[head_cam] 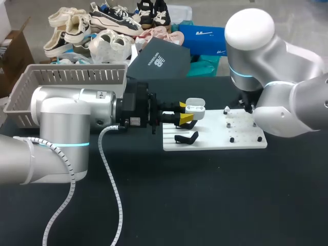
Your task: Pick up each earbud case from the left stands, insert the matching earbuds, close the lid, and place the case in the box.
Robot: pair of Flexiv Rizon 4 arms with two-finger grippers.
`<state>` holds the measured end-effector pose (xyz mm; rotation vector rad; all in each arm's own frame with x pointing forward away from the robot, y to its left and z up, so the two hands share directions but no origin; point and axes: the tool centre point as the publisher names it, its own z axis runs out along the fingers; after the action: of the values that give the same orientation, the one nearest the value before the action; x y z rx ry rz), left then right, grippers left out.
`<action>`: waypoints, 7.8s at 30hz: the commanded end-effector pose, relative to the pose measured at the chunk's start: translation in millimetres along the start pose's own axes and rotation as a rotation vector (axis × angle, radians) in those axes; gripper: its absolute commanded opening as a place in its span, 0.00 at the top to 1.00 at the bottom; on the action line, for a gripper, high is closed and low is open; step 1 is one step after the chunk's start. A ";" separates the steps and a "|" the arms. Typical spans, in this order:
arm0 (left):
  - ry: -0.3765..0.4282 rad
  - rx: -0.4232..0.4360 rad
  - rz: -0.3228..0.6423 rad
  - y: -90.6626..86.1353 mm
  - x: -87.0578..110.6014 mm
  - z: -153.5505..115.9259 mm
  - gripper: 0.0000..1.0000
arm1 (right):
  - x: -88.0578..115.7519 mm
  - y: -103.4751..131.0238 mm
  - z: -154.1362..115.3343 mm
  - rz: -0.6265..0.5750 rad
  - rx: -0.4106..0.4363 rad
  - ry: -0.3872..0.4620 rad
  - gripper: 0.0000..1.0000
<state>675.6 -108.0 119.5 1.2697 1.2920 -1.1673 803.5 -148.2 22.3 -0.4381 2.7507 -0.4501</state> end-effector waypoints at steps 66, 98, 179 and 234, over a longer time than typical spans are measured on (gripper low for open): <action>-0.002 -0.002 0.001 0.0 0.7 0.6 1.00 | 44.6 119.5 -259.6 0.022 -0.028 0.033 1.00; -0.002 -0.002 0.001 0.0 0.7 0.6 1.00 | 48.2 126.9 -254.0 0.419 0.127 0.146 1.00; -0.002 -0.002 0.001 0.0 0.7 0.6 1.00 | 24.3 149.0 -237.5 0.834 0.123 0.408 1.00; -0.002 -0.002 0.001 0.0 0.7 0.6 1.00 | 24.7 152.1 -221.6 0.850 0.119 0.410 1.00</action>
<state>675.5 -108.2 119.4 1.2698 1.2918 -1.1673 667.4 38.2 163.4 0.9170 2.9155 -0.5004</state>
